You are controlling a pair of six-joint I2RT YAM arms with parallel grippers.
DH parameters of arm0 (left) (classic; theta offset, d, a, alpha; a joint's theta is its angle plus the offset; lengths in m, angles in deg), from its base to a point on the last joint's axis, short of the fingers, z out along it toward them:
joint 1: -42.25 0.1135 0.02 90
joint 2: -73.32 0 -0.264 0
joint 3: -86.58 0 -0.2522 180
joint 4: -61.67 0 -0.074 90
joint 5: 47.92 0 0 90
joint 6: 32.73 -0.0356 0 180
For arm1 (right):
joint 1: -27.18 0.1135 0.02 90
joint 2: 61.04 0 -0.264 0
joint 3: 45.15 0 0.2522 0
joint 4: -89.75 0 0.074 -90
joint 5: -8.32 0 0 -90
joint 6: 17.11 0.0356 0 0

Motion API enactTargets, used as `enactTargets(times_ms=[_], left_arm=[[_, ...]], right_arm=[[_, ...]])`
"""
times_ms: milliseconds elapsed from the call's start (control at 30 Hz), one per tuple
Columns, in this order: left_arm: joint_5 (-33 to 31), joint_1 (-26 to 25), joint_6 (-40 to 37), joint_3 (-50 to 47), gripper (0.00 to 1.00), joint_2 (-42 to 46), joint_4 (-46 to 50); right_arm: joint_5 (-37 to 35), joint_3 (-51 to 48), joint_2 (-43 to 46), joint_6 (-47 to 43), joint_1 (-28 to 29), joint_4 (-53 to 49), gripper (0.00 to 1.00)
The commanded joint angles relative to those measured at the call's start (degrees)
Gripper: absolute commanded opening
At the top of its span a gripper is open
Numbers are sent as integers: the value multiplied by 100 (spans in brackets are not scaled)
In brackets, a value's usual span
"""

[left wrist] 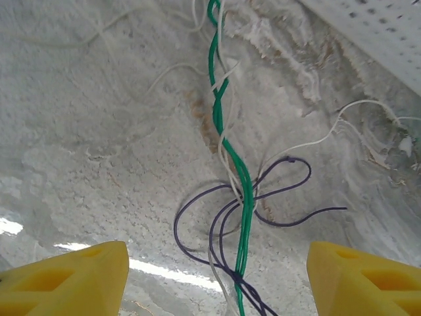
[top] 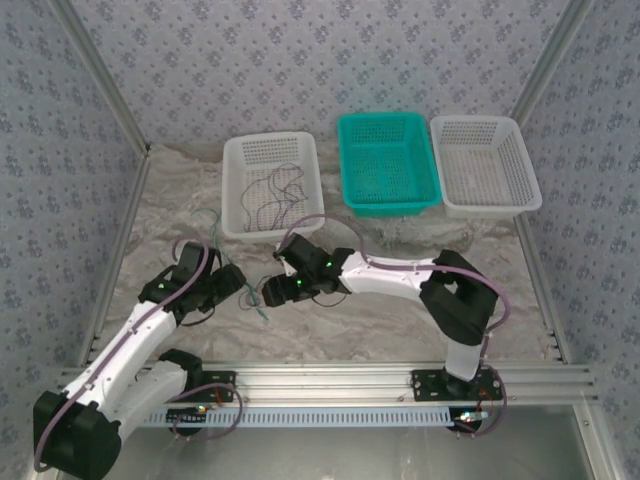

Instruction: Untangle the cables

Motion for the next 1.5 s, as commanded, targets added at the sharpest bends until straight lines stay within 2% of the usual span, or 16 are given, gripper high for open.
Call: enactTargets(times_ms=[0, 67, 100, 133, 167, 267, 433, 500, 567, 667, 833, 933, 1100, 1267, 1467], left_arm=[[160, 14, 245, -3, 72, -83, -350], [192, 17, 227, -33, 72, -117, -358], [211, 19, 233, -51, 72, -102, -357], [240, 18, 235, -78, 72, -64, -358], [283, 16, 242, -99, 72, -17, -356], [598, 14, 279, -184, 72, 173, -458], [2196, -35, 910, -588, 72, 266, -1673], [2463, -173, 1033, -606, 71, 94, -1919], [2260, -372, 860, -458, 71, -50, -1770], [1915, -408, 724, -314, 70, -102, -1724], [1283, -390, 338, 30, 62, 144, -1605], [1499, -382, 162, 164, 57, -33, -1777], [1783, -420, 331, 164, 51, -534, -2073], [1851, -442, 375, 137, 51, -886, -2170], [1893, -473, 402, 115, 36, -1073, -2179]], right_arm=[[375, 308, -222, 167, 122, 102, 57], [338, 285, -298, 214, 111, 114, 34], [280, 278, -309, 238, 77, 107, 16], [252, 270, -296, 258, 24, 94, 2], [209, 252, -249, 277, -58, 79, 0], [60, 89, 49, 340, -348, 192, 0], [389, -17, 373, 398, -796, 386, 0], [662, -46, 392, 446, -861, 553, 0], [878, -78, 417, 404, -859, 734, 0], [869, -52, 440, 248, -837, 644, 0], [743, -87, 571, 152, -824, 463, 0], [719, -87, 598, 27, -790, 340, 0], [639, -18, 595, -40, -744, 243, 0], [588, 9, 608, -59, -735, 211, 0], [432, -15, 643, -20, -734, 126, 0]])
